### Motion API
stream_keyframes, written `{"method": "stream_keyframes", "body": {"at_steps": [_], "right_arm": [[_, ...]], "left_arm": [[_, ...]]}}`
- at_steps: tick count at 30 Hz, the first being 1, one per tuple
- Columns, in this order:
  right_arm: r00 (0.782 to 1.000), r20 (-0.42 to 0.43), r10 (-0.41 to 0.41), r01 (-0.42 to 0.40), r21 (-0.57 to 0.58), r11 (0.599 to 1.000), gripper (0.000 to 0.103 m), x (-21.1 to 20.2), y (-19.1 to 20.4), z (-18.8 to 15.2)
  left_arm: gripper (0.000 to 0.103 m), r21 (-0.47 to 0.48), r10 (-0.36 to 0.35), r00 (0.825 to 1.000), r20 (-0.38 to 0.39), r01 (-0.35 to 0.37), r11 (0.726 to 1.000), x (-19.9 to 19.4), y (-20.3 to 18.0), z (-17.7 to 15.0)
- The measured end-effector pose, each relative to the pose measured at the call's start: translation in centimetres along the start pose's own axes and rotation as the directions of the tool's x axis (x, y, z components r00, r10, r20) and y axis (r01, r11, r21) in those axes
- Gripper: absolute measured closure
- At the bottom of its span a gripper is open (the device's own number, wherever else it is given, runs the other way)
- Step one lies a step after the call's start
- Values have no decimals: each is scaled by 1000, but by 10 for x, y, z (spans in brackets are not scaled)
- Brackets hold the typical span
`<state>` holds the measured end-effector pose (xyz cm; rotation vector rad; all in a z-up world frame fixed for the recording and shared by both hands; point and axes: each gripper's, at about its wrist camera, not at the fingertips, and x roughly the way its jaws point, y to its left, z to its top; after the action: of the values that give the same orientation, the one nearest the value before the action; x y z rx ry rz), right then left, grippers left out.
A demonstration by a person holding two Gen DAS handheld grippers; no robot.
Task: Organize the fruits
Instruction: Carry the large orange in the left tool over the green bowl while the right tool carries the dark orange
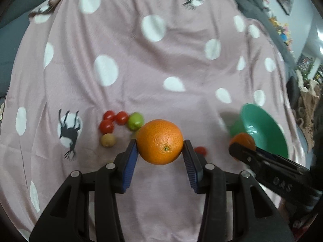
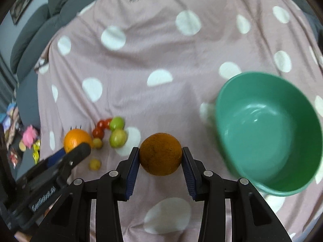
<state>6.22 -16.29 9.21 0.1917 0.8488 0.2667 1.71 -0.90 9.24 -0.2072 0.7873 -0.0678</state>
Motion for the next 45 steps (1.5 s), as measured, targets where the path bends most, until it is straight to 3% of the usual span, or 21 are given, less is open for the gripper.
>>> {"method": "stream_keyframes", "body": {"at_steps": [6,15,29,45], "right_arm": [[995,91,-38,30,84,996,60,-26,-29,8],[975,167,-149,109,230,967,60,-56,-81,11],[969,122,-216,157,373,914,60,-50,-138,5],[966,42,-256,221,384,897,60,-33,-154,5]], "left_arm": [[59,84,-52,998,26,50,995,-4,-46,6],[58,186,-129,991,-23,131,974,18,-111,3],[58,266,-179,978,-108,202,943,59,-175,-3],[58,277,-189,965,-179,234,932,89,-191,-8]]}}
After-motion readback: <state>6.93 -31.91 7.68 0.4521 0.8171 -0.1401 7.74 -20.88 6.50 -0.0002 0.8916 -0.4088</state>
